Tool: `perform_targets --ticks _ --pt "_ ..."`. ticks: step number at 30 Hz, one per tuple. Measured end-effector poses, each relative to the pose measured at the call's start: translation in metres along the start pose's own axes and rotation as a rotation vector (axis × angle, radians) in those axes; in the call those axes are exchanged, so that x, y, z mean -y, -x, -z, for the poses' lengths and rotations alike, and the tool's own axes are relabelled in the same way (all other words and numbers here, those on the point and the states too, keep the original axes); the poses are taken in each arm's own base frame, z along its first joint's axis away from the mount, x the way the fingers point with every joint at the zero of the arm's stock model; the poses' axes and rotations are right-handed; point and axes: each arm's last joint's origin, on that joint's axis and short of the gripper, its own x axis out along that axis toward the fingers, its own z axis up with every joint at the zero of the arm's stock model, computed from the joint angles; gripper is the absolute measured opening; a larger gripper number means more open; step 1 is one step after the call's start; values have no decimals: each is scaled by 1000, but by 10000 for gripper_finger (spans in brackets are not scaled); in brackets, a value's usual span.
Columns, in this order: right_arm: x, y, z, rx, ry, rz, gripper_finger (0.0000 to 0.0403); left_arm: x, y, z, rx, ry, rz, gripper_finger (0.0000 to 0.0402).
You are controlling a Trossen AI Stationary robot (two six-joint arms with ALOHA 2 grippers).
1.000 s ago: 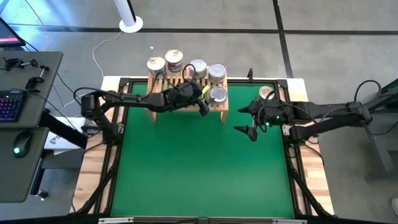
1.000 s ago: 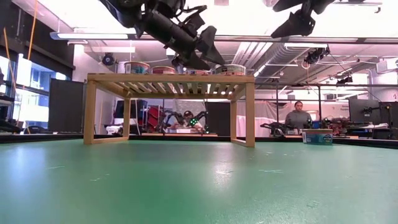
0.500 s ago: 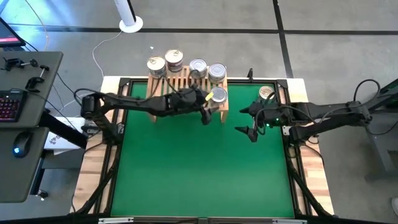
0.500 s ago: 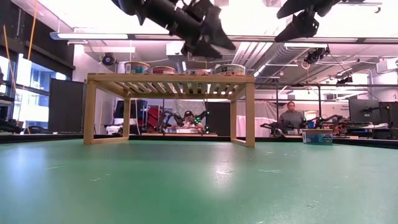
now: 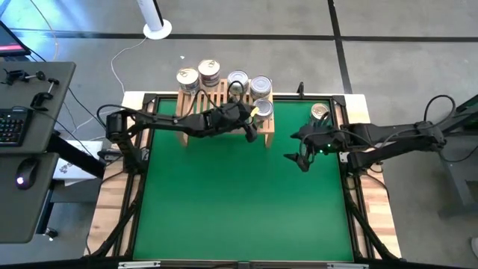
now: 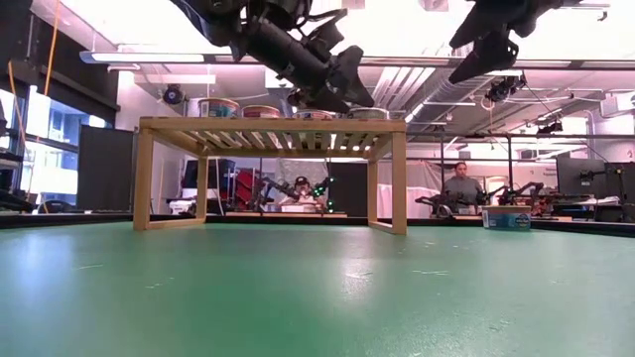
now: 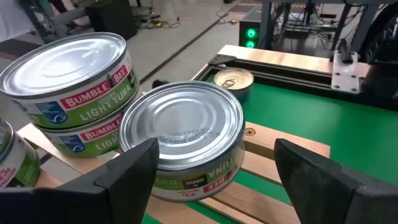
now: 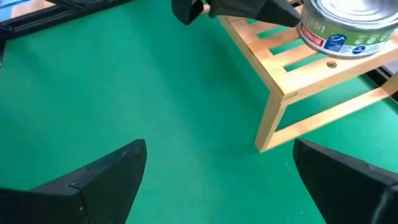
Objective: Stack canned seafood by type on shelf
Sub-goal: Put the green white tuna can on the shelf
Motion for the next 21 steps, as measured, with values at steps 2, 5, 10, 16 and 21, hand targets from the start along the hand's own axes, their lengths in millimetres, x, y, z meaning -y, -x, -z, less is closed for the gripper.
perform_targets --ticks 2,5,10,16,21 --pt "0 -1 1 -7 1 3 399 -1 0 0 3 4 -2 305" --pt "1 -2 2 -24 7 18 399 3 1 0 4 2 5 305" --pt "6 -1 8 -50 10 155 399 18 9 -2 3 -16 39 305" --pt "23 -5 21 -160 -7 324 399 48 48 -11 -17 -63 17 305" --pt "40 -29 46 -228 -32 356 399 66 89 -18 -21 -162 -113 305"
